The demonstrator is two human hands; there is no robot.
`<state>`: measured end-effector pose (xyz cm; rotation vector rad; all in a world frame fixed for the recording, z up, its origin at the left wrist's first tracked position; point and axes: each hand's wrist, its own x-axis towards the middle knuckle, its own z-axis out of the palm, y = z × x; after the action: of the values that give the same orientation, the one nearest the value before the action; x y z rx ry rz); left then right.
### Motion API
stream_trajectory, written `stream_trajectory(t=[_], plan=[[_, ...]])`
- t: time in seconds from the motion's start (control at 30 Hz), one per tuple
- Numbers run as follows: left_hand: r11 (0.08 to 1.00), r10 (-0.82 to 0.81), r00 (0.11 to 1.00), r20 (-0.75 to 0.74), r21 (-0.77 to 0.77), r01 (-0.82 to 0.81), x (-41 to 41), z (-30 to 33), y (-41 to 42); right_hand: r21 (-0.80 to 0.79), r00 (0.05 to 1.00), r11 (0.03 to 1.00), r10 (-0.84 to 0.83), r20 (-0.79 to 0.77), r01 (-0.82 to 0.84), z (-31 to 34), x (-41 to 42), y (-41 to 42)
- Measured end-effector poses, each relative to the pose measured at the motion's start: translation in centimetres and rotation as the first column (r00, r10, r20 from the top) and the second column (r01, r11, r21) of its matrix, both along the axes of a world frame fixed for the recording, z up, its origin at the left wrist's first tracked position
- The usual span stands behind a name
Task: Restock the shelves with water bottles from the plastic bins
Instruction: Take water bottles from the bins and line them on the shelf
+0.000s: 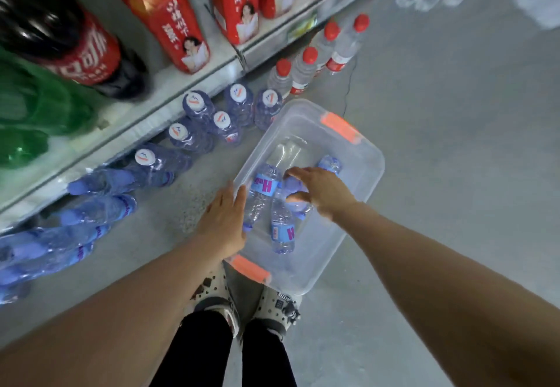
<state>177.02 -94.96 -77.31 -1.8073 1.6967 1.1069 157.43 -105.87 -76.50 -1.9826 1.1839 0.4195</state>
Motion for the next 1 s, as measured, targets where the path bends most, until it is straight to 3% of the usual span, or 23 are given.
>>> stream_trajectory(t=[0.1,0.23,0.37,0.5,0.6,0.7,0.8,1.0], plan=[[0.993,0.093,0.982,-0.164,0.086,-0.080,-0.2,6.5,0.1,0.073,0.984,0.988,-0.144,0.100,0.137,7.6,0.5,0.9],[0.973,0.223,0.915,-0.336,0.132,-0.188,-0.9,16.7,1.7,0.124,0.885,0.909,-0.416,0.212,0.398,19.7,1.0,1.5],[0.894,0.403,0.775,-0.487,0.028,-0.447,-1.3,26.4,3.4,-0.020,0.851,0.872,-0.471,0.231,0.489,32.1,2.3,0.7],[0.818,0.445,0.683,-0.579,-0.049,-0.573,-1.0,35.8,3.3,-0.097,0.798,0.821,-0.510,0.321,0.563,43.5,4.1,0.6],[0.777,0.467,0.606,-0.644,-0.028,-0.629,-0.7,42.2,3.0,0.029,0.723,0.816,-0.528,0.446,0.578,50.3,5.5,1.7],[0.781,0.396,0.553,-0.733,-0.048,-0.623,-0.1,48.8,2.7,0.142,0.726,0.873,-0.470,0.503,0.466,56.3,6.6,3.2],[0.790,0.269,0.533,-0.802,-0.132,-0.598,1.3,54.5,2.8,0.042,0.738,0.909,-0.364,0.568,0.416,61.7,7.9,3.5],[0.699,0.211,0.573,-0.792,-0.287,-0.655,5.9,65.5,3.7,-0.207,0.748,0.915,-0.136,0.649,0.346,73.1,13.0,4.1]])
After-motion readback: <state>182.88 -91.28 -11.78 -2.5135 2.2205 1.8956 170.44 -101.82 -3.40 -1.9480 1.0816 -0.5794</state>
